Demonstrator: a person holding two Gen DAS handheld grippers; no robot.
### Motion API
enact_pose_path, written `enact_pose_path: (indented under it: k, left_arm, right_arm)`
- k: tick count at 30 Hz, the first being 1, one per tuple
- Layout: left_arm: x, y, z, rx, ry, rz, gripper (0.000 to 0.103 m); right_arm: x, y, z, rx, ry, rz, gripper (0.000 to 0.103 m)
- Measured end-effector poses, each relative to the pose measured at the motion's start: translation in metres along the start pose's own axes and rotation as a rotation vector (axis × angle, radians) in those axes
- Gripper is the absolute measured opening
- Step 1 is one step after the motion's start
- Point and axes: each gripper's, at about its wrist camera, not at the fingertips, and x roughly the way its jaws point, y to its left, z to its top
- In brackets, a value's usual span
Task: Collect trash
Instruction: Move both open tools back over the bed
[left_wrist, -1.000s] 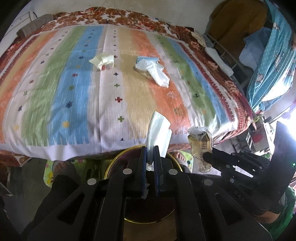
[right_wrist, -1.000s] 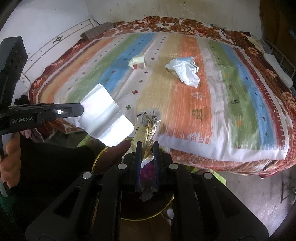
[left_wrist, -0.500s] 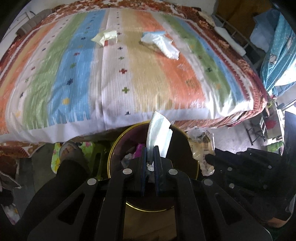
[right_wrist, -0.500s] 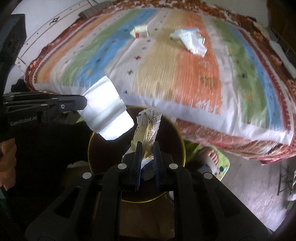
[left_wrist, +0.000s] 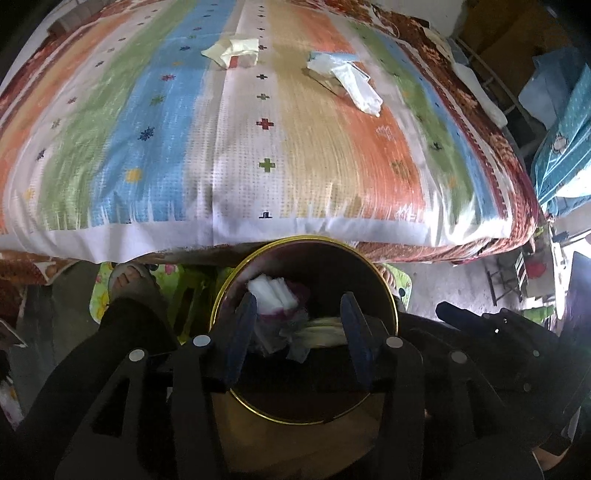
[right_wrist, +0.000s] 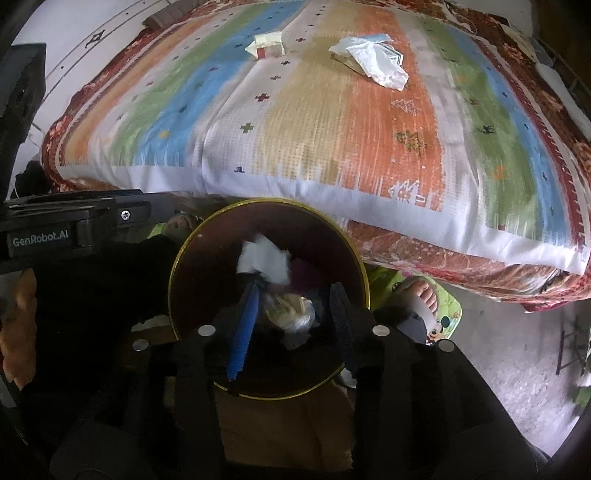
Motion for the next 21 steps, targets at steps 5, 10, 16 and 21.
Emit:
enact_pose_path:
  k: [5, 10, 16, 21]
  left_arm:
    - [-0.006, 0.005, 0.007, -0.030, -0.019, -0.017, 0.049]
    - [-0.017, 0.015, 0.016, -0.076, -0.057, -0.023, 0.058]
    - [-0.028, 0.024, 0.028, -0.124, -0.103, -0.021, 0.069]
    - [-0.038, 0.022, 0.045, -0.114, -0.150, -0.001, 0.077]
  right_arm:
    - [-0.005, -0.002, 0.005, 0.007, -0.024, 0.005, 0.046]
    - [-0.009, -0.003, 0.010, 0.010, -0.045, 0.005, 0.050]
    - [-0.018, -0.010, 0.023, 0.021, -0.085, 0.014, 0.057]
    - [-0.030, -0.014, 0.036, -0.001, -0.136, -0.018, 0.064]
